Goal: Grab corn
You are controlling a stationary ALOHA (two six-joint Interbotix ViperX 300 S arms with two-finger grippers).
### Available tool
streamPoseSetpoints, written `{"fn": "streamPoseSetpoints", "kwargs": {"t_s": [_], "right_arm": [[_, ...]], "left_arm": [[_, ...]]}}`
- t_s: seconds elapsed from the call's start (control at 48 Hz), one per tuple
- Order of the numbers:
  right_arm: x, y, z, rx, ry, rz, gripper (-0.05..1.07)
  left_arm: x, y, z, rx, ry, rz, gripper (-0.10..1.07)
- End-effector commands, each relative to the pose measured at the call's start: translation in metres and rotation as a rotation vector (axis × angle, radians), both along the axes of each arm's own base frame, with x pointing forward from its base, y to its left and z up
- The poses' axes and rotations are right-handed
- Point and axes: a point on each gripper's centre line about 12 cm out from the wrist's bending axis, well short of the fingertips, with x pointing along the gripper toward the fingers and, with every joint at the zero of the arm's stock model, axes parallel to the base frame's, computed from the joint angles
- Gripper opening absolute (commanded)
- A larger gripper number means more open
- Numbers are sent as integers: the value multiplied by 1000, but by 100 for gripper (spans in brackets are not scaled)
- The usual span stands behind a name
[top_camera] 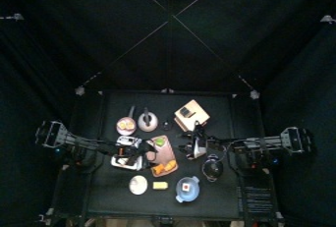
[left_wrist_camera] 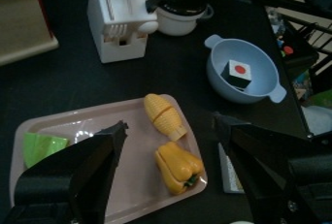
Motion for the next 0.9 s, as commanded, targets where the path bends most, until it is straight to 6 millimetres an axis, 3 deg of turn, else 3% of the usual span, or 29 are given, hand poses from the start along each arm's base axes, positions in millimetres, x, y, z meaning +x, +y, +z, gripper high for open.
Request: {"fn": "streamPoseSetpoints", "kwargs": {"t_s": [0.0, 0.146, 0.333, 0.875], "right_arm": [[-16, -3, 12, -11, -60, -20, 97], [-27, -5, 11, -9, -84, -40, 97], [-28, -4, 7, -13, -77, -37, 97], [-32, -4, 0, -15, -60, -34, 97]], "left_arm": [[18, 0, 3, -21, 41, 0, 103], [34, 1, -13, -23, 127, -13, 102], [55, -2, -22, -21, 148, -20, 102], [74, -1, -55, -15, 209, -13, 102]]}}
